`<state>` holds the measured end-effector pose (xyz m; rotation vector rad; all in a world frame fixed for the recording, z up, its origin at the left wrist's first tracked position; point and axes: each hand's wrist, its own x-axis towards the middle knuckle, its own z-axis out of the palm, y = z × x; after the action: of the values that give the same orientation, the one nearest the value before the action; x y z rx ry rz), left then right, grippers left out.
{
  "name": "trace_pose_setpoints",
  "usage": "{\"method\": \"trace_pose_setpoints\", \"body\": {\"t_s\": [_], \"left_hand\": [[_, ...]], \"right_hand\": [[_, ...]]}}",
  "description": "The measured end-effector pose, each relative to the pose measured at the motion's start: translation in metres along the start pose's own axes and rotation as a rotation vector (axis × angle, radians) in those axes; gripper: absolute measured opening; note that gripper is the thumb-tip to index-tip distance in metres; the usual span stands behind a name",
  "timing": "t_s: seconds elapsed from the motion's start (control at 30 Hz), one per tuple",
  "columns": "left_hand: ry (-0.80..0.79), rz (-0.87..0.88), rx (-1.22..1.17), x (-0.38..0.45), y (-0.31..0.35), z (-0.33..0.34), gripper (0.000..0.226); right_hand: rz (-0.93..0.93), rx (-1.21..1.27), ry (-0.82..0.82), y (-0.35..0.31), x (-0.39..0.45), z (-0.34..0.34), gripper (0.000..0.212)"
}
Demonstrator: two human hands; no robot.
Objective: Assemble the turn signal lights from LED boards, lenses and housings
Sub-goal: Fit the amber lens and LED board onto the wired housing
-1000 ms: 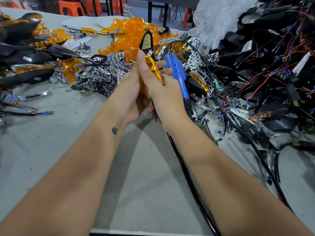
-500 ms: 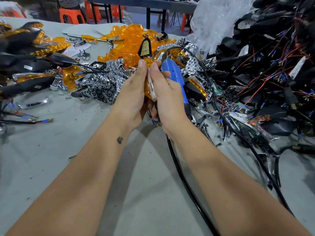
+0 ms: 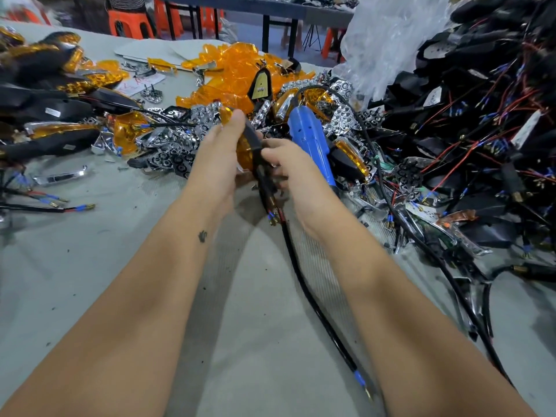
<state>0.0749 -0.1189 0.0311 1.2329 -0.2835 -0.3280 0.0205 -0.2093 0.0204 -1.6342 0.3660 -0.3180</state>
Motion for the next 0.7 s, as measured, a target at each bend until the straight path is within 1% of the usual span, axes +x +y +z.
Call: {"method": "trace_pose_setpoints", "body": {"t_s": [0.07,0.13,0.23,0.3,0.33,0.37,0.4,0.47,0.5,0.53,0.57,0.7], "left_hand": [[0.068,-0.041,-0.077,0.014,-0.005,-0.011,0.028],[0.112,-0.085,-0.156,0.022,-0.005,-0.023,0.03],[0.071,-0.128,-0.237,0.026,-0.006,-0.031,0.039],[0.039,-0.129,-0.234,0.026,-0.005,-0.032,0.041],[0.023,-0.137,-0.24,0.026,-0.005,-0.032,0.042],[0.0,-0.14,-0.249,0.025,-0.004,-0.032,0.043],[-0.022,-0.14,-0.262,0.025,-0.003,-0.033,0.043],[-0.05,-0.153,-0.284,0.025,-0.001,-0.035,0.043],[-0.06,-0.167,-0.293,0.025,0.0,-0.036,0.043],[-0.066,-0.186,-0.294,0.026,0.0,-0.037,0.043],[-0.073,-0.209,-0.288,0.025,0.0,-0.036,0.043],[-0.116,-0.255,-0.285,0.024,-0.001,-0.032,0.042]], "right_hand": [[-0.01,0.09,0.047,0.0,0.004,-0.01,0.027],[0.015,0.204,0.115,-0.002,0.007,-0.02,0.024],[-0.032,0.264,0.19,-0.005,0.01,-0.031,0.017],[-0.077,0.213,0.238,-0.004,0.013,-0.035,0.022],[-0.106,0.099,0.262,-0.001,0.014,-0.036,0.024],[-0.146,-0.094,0.27,0.003,0.014,-0.036,0.025],[-0.194,-0.347,0.246,0.009,0.014,-0.034,0.026],[-0.272,-0.814,0.12,0.019,0.014,-0.03,0.034],[-0.288,-0.964,0.059,0.022,0.013,-0.029,0.037],[-0.287,-1.045,0.022,0.023,0.013,-0.028,0.038],[-0.281,-1.075,0.011,0.022,0.012,-0.028,0.036],[-0.276,-1.077,0.042,0.02,0.013,-0.028,0.015]]}}
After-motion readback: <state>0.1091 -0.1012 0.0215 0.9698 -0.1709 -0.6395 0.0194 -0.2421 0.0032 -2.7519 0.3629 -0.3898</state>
